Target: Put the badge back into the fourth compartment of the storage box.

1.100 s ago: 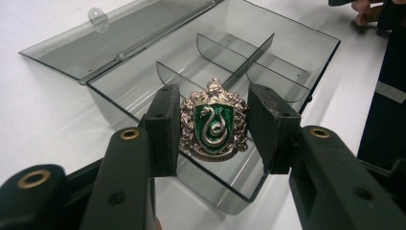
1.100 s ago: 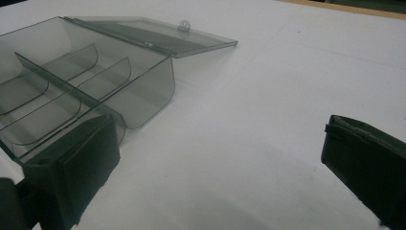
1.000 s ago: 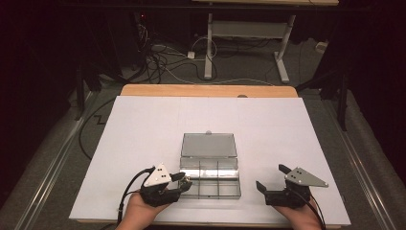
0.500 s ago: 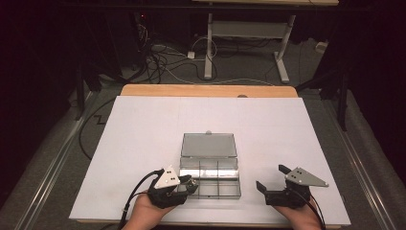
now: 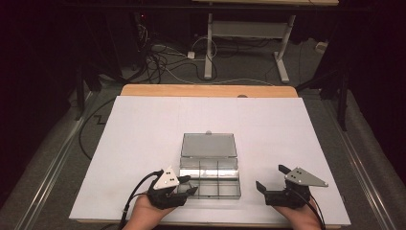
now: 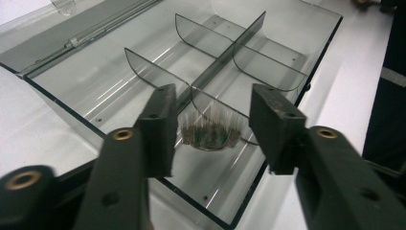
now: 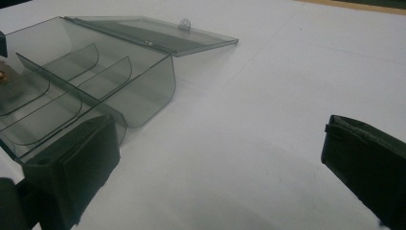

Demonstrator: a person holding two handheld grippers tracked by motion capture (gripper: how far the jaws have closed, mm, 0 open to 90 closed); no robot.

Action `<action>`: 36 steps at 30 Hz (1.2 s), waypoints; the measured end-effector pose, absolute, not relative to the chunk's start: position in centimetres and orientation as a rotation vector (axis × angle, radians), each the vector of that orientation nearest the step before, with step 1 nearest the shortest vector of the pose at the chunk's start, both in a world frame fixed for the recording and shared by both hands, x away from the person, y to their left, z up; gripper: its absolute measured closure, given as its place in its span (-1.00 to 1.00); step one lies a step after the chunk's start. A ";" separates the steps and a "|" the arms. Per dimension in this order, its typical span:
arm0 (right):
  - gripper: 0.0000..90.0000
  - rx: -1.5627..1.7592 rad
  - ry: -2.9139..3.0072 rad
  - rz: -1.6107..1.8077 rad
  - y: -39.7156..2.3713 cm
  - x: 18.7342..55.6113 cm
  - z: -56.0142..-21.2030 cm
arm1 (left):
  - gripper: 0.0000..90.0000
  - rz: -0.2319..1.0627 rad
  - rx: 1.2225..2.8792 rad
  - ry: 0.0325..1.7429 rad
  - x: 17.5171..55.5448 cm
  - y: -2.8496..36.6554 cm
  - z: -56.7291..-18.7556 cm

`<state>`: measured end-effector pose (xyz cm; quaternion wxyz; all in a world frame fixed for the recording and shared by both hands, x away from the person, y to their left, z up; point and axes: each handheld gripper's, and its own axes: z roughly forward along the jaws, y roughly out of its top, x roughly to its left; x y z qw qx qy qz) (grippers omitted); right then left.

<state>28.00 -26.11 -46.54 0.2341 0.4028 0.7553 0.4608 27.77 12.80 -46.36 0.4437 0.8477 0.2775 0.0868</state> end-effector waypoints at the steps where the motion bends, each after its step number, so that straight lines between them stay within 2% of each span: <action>1: -0.99 1.117 2.071 1.266 -26.1 27.9 -46.5 | 0.09 0.214 2.098 0.685 27.8 12.9 -46.3; 5: -0.99 1.113 2.070 1.269 -26.1 27.9 -46.5 | 0.00 0.206 2.058 0.670 27.7 13.3 -46.0; 13: -0.99 1.111 2.072 1.270 -26.1 27.9 -46.4 | -0.33 0.206 1.998 0.706 28.0 14.7 -45.6; 17: -0.99 1.104 2.074 1.270 -26.2 27.9 -46.4 | -0.65 0.251 1.998 0.756 28.2 15.5 -45.6; 22: -0.99 1.105 2.074 1.272 -26.1 27.9 -46.4 | -1.00 0.232 2.024 0.816 28.9 16.5 -46.1; 36: -0.99 1.096 2.080 1.279 -25.7 28.2 -46.5 | -1.00 0.265 2.019 0.910 29.8 19.2 -47.0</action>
